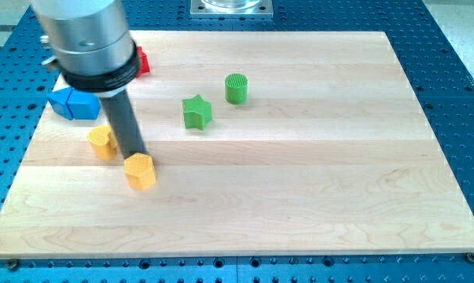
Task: Push the yellow heart into the yellow hexagon
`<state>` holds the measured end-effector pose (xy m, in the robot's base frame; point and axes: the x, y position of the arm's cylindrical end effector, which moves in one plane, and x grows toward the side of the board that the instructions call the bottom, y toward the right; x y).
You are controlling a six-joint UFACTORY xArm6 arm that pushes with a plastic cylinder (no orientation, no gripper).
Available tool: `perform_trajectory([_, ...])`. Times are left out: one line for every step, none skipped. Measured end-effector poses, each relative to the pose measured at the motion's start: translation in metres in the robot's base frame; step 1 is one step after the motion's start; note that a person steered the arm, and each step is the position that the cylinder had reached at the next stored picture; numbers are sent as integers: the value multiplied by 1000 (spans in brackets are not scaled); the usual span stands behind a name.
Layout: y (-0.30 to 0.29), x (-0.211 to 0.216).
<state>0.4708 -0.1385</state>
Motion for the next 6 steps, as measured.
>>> perform_trajectory([-2,-59])
perform_trajectory([-60,-44])
perform_trajectory([-51,19])
perform_trajectory([-24,16])
perform_trajectory([-14,5])
perform_trajectory([43,-39])
